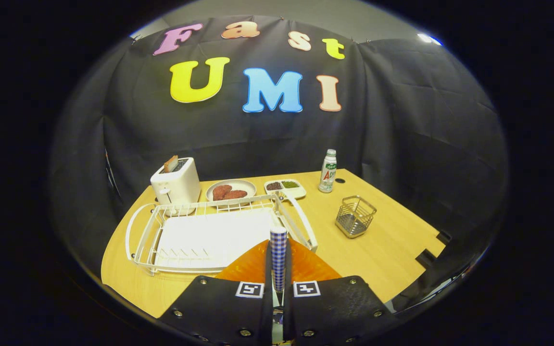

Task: Take the plate from the dish rack, then take the spoon from the basket and place it into the plate.

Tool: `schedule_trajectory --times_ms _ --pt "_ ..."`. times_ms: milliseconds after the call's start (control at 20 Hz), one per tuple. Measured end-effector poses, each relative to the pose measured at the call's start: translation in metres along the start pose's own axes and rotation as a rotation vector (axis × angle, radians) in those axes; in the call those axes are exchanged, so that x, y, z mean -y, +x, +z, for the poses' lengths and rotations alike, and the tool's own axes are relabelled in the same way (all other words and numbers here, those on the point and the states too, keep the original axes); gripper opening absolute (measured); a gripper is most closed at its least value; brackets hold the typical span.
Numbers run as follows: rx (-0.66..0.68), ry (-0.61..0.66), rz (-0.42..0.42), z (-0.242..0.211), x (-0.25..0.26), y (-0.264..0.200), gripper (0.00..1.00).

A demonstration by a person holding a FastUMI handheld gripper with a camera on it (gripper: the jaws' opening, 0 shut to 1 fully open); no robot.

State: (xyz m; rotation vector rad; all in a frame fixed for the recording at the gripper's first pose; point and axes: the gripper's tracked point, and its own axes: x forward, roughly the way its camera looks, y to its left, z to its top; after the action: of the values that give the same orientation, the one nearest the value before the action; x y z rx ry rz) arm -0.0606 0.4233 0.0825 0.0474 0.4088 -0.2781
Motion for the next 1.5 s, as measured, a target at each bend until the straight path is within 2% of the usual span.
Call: schedule_trajectory --times_ms 300,700,750,900,1200,1500 --pt "-0.09 0.014 0.001 -0.043 -0.014 0.02 0.08" --pt "-0.135 0.104 -0.036 -0.059 -0.01 0.024 0.09" --pt "-0.132 0.108 -0.046 -0.056 -0.007 0.023 0.13" --pt "-0.141 0.129 -0.07 -0.057 -0.001 0.025 0.15" --pt "-0.128 0.124 -0.085 -0.041 0.012 0.022 0.17" --pt "0.002 0.101 -0.123 0.027 0.059 0.018 0.17"
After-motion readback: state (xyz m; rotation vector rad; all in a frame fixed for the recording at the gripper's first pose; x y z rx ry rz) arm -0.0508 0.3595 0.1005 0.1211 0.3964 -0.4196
